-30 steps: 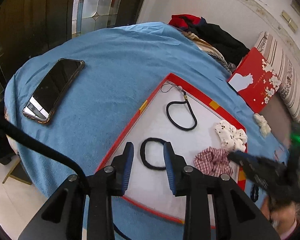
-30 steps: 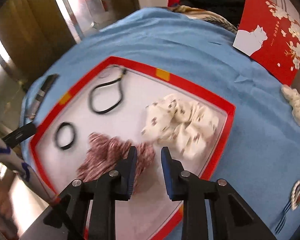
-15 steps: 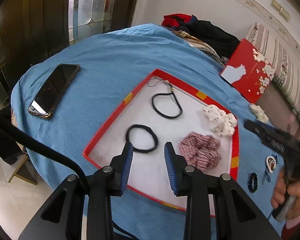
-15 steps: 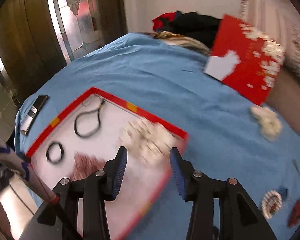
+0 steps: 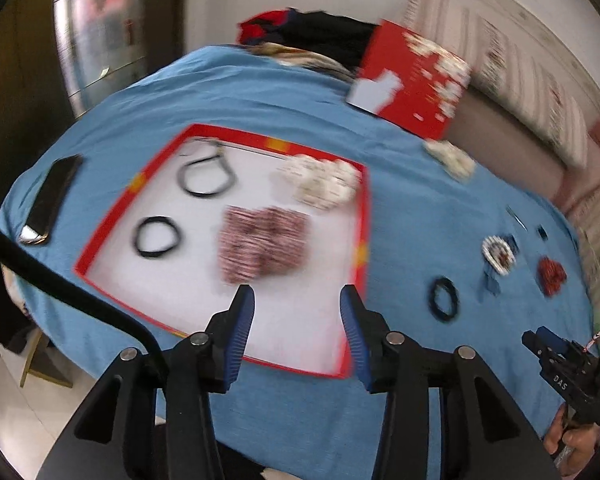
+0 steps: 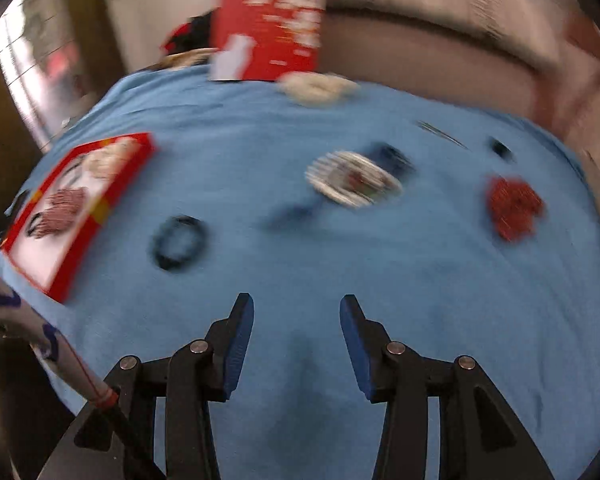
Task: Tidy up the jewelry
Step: 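Grasp the black ribbed hair tie with the left gripper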
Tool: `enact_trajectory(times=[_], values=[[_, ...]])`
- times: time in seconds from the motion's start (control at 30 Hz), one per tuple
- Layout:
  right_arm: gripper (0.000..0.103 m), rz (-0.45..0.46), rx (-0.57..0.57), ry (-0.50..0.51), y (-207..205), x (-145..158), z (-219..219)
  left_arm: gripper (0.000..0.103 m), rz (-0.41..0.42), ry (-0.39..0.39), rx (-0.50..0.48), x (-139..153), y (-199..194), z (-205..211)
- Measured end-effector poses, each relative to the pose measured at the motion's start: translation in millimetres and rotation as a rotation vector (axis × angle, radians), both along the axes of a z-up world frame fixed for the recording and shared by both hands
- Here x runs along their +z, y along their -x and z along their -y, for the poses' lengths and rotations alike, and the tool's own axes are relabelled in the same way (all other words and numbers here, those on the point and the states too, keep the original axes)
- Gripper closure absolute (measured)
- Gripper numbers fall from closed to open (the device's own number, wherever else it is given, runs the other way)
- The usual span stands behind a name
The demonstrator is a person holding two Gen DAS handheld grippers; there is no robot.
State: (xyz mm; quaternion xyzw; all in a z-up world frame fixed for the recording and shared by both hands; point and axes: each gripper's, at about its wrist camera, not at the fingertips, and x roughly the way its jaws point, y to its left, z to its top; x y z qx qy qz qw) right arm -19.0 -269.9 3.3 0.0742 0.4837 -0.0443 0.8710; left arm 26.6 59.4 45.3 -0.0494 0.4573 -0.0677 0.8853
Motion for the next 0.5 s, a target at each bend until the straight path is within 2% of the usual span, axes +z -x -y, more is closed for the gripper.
enact_trajectory(times=[0.23,0.5], values=[[0.054,0.001,-0.162,-0.056,51,-13,69,0.059,-0.025,-0.032,-0.116,-4,21,65],[0.054,0.033,-0.232,-0.091,72,-24,98,0.059,-0.051,-0.086,-0.174,-19,25,105]])
